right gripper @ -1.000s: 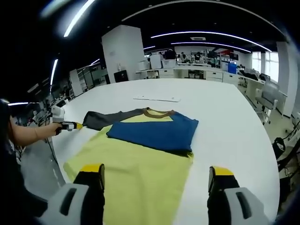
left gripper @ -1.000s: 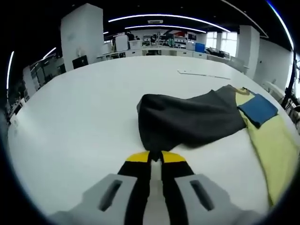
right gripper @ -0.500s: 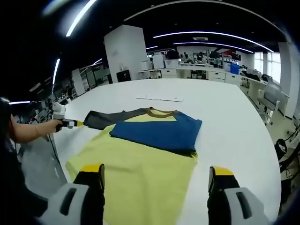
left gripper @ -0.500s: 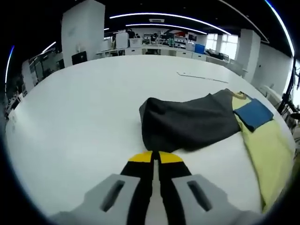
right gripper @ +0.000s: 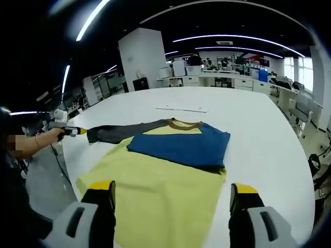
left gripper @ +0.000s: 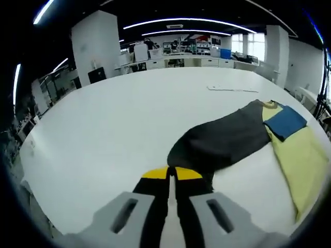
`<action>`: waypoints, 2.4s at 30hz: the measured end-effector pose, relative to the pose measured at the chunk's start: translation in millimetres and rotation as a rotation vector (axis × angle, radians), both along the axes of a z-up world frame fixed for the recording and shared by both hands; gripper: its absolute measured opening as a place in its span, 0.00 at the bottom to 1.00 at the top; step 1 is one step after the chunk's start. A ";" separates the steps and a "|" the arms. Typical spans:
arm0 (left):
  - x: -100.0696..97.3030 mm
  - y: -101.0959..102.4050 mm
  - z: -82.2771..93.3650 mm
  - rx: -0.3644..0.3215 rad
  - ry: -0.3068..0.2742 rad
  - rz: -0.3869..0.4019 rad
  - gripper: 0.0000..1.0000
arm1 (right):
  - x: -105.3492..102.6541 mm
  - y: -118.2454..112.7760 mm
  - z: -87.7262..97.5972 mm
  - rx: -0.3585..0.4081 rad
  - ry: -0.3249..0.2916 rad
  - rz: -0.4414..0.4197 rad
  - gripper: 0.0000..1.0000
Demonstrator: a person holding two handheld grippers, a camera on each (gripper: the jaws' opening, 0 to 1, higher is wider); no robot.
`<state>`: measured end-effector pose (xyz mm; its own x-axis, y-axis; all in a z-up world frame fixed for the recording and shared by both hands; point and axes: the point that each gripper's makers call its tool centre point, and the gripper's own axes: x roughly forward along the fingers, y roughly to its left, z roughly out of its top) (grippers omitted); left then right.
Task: Fold the garment on the visible template until the final outline fits inside the template.
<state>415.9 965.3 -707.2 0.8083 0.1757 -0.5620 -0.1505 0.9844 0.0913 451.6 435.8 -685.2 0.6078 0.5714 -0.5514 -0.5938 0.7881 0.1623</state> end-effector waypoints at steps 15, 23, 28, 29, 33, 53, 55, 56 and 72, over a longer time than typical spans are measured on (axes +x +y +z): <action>2.8 23.8 -4.6 0.063 0.021 0.056 0.14 | -7.4 1.6 5.3 0.002 -0.003 -0.008 0.92; 0.4 17.5 -9.2 0.004 0.021 0.073 0.24 | -9.3 0.9 6.2 0.003 -0.005 -0.022 0.94; -4.9 9.4 -17.0 -0.070 0.006 0.104 0.24 | -9.9 2.0 9.4 0.007 -0.014 -0.018 0.95; -6.2 8.2 -19.5 -0.082 0.007 0.107 0.25 | -10.1 2.0 9.9 0.006 -0.015 -0.017 0.95; -8.8 3.5 -24.4 -0.100 0.013 0.115 0.30 | -11.3 1.5 12.0 -0.001 -0.020 -0.009 0.96; -20.9 -5.0 -52.1 -0.176 0.051 0.244 0.32 | -5.6 -20.1 9.2 -0.016 -0.015 -0.044 0.97; -20.9 -5.3 -54.0 -0.183 0.041 0.260 0.30 | -3.7 -23.9 9.9 -0.022 -0.023 -0.055 0.97; -20.9 -6.5 -56.1 -0.182 0.043 0.262 0.30 | -3.6 -24.7 10.0 -0.028 -0.026 -0.058 0.97; -21.4 1.9 -61.4 -0.154 0.073 0.377 0.25 | -5.2 -33.9 3.9 -0.071 -0.025 -0.075 0.96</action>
<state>394.6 967.2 -768.6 0.6601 0.3616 -0.6584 -0.5020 0.8644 -0.0286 446.4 401.8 -681.3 0.6616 0.4840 -0.5728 -0.5359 0.8394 0.0903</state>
